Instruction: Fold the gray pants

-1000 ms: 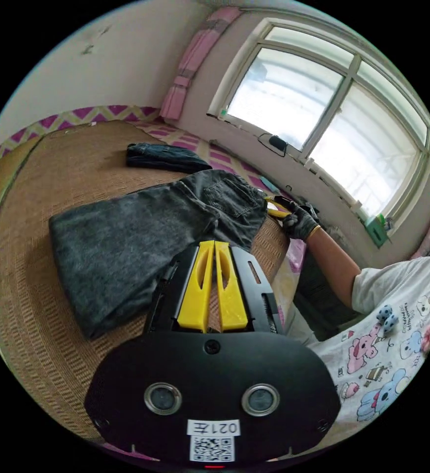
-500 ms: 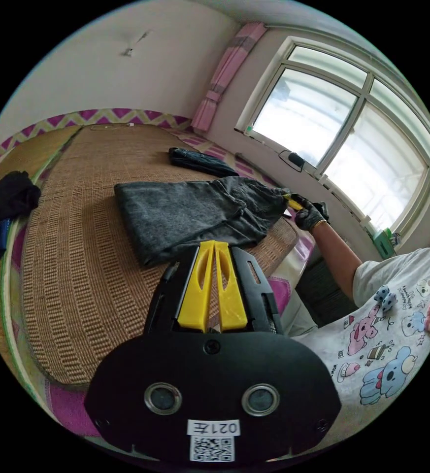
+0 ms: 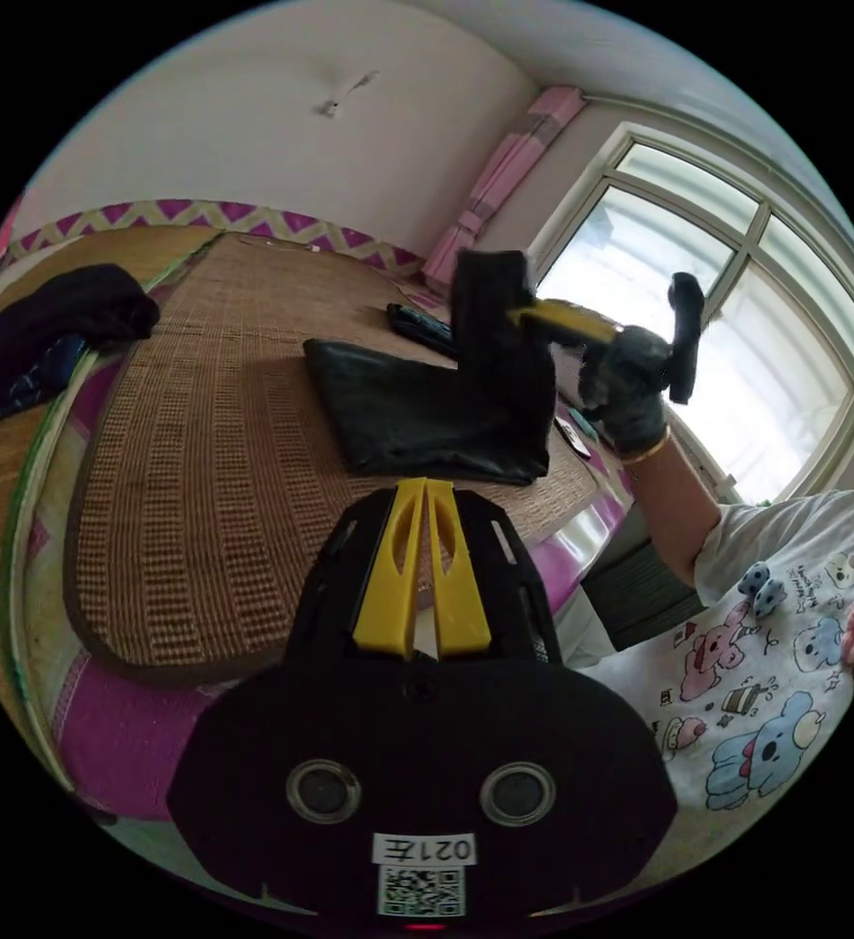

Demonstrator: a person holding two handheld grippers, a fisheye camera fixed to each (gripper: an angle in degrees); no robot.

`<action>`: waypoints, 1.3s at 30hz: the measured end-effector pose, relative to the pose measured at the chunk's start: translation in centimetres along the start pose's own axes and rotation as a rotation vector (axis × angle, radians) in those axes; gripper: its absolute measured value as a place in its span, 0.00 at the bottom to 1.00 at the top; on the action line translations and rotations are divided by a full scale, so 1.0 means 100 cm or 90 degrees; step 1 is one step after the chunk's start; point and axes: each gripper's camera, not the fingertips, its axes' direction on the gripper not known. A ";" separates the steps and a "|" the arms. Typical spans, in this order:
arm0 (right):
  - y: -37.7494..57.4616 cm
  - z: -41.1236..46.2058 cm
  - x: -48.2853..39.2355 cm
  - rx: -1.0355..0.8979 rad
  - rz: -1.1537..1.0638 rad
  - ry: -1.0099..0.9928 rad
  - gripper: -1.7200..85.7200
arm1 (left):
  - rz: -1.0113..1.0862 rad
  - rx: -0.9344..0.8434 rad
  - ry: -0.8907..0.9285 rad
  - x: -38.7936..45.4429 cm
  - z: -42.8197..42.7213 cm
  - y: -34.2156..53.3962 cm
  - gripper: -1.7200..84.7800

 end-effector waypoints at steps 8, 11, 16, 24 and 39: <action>-0.050 0.031 -0.081 -0.015 0.019 -0.006 0.07 | 0.000 0.011 -0.057 -0.011 -0.041 0.003 0.01; -0.059 0.044 -0.115 -0.028 -0.028 -0.024 0.07 | -0.003 0.026 -0.052 -0.013 -0.045 -0.004 0.01; -0.054 0.074 -0.171 -0.062 -0.101 -0.002 0.07 | -0.009 0.030 -0.017 -0.012 -0.034 -0.027 0.01; -0.055 0.083 -0.123 -0.071 -0.032 -0.224 0.09 | 0.042 0.045 -0.013 0.009 -0.002 -0.107 0.01; 0.105 0.166 0.064 -0.177 0.360 -0.268 0.09 | 0.074 -0.139 -0.210 -0.017 0.120 -0.185 0.01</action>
